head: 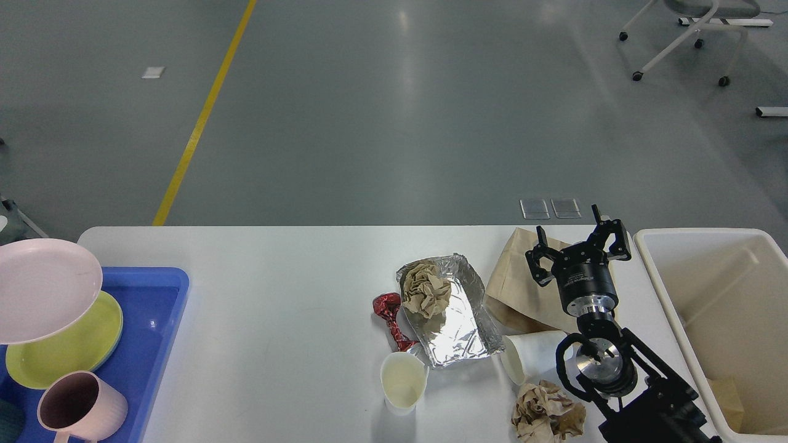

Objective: Tidy desktop
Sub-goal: 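Release the pink plate on the yellow plate and withdraw left gripper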

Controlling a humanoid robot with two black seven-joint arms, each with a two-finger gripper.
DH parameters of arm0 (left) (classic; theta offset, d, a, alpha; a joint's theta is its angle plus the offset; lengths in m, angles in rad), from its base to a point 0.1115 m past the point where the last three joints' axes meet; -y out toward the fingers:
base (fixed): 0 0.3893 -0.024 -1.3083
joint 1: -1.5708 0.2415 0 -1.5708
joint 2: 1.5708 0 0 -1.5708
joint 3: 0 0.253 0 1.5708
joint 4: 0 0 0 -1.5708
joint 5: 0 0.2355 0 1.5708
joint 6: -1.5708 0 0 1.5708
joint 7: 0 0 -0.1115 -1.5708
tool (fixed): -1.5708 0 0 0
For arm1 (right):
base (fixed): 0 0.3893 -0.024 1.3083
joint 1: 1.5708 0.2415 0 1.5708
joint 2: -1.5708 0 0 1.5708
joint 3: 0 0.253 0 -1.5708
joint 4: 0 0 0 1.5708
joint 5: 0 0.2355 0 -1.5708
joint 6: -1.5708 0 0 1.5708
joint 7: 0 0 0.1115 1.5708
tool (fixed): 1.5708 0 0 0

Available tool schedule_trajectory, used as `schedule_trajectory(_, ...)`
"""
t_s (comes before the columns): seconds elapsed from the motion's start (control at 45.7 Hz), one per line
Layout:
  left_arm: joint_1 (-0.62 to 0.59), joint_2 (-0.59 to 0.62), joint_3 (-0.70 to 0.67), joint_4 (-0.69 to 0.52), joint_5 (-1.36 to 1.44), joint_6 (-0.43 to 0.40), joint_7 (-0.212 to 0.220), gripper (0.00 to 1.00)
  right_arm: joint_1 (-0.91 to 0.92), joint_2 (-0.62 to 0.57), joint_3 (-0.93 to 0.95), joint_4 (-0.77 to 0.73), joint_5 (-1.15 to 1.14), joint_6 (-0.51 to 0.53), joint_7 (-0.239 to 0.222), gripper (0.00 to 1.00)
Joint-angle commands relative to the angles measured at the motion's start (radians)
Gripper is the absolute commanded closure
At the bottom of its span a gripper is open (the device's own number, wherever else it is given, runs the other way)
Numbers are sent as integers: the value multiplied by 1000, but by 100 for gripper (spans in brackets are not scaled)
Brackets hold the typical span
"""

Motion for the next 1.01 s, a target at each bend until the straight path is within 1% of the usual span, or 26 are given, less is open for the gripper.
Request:
schedule_trajectory(0.0,202,-5,-178,115,-4,18,14,100,0,1,0,0,0,0,0,0)
schedule_trajectory(0.066,258,-22,-224,155,-4,44,33,100,0,-1,0,0,0,-1,0,0)
schedule_trajectory(0.153,281,-60,-245,183,-4,99,67,100,-1,1,0,0,0,-1,0,0)
schedule_trajectory(0.372,321,-93,-269,190,-4,181,80,100,0,1,0,0,0,0,0,0)
schedule_trajectory(0.46,339,-113,-269,200,-4,199,113,100,0,1,0,-1,0,0,0,0)
schedule_trajectory(0.525,350,-123,-269,200,-1,208,128,100,0,1,0,0,0,0,0,0)
schedule_trajectory(0.985,350,-143,-285,197,-1,205,133,100,0,-1,0,-1,0,-1,0,0)
